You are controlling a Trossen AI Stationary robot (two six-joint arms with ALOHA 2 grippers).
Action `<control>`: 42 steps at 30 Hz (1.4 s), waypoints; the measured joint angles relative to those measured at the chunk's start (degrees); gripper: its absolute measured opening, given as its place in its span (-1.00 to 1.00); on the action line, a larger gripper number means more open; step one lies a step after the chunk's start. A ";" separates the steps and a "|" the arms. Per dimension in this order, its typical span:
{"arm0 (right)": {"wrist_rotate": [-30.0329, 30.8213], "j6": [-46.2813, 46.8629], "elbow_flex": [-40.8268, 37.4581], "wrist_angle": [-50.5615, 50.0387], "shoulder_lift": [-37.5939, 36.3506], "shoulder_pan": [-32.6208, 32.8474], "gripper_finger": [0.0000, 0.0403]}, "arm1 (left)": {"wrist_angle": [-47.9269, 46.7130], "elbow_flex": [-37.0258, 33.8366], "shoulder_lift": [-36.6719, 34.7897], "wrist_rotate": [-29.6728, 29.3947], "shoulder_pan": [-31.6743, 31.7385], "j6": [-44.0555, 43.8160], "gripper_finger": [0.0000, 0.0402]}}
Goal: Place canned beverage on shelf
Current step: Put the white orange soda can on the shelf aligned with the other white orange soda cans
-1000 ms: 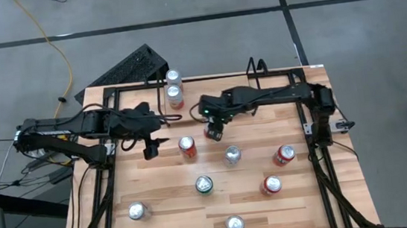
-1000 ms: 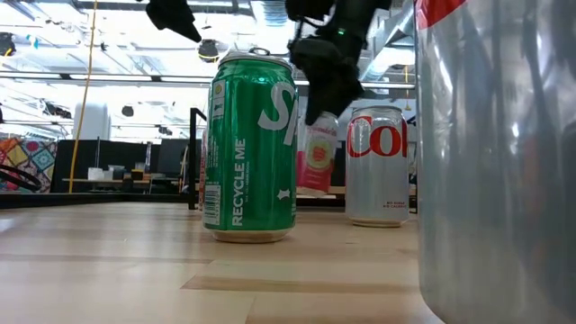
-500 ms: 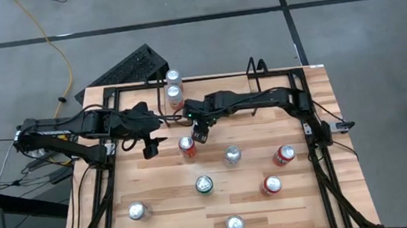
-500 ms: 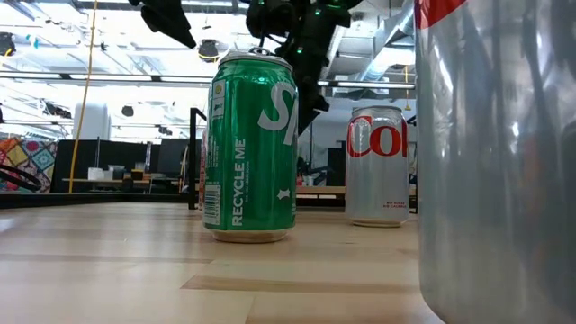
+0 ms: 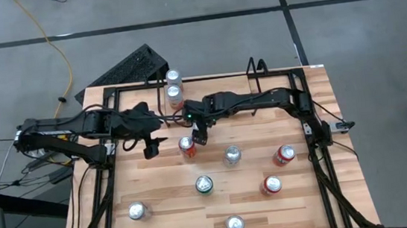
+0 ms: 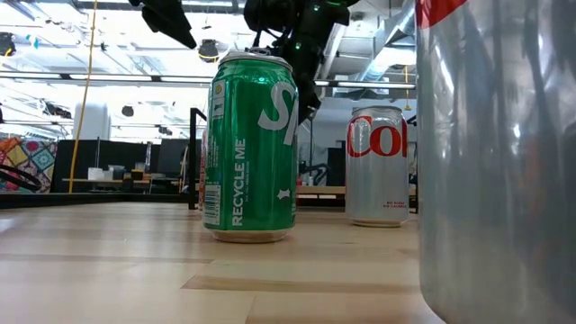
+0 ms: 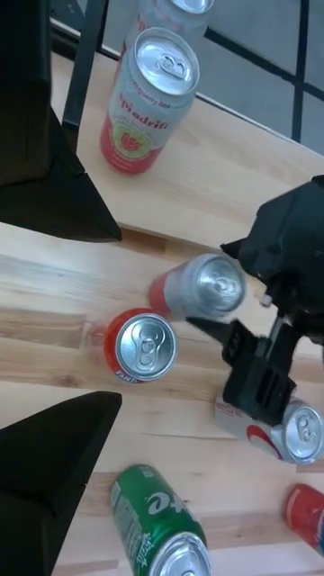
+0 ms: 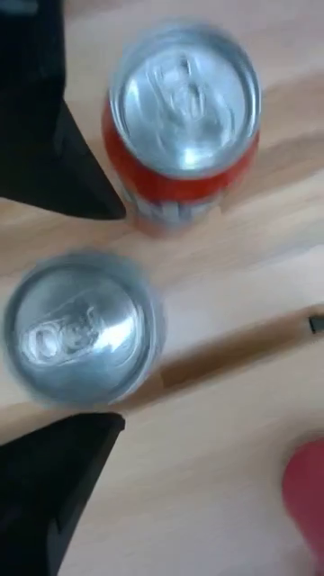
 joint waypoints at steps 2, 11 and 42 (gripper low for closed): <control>-0.41 -0.06 0.00 0.02 0.00 0.22 0.80 | -0.01 0.00 0.08 0.01 0.00 -0.07 0.33; -1.21 -4.49 7.43 -7.46 -5.32 0.82 0.85 | 5.62 0.00 2.52 -0.77 0.77 3.85 0.33; 9.50 4.10 12.87 -19.81 -21.44 7.16 0.83 | 29.77 0.00 28.75 15.17 12.39 26.14 0.33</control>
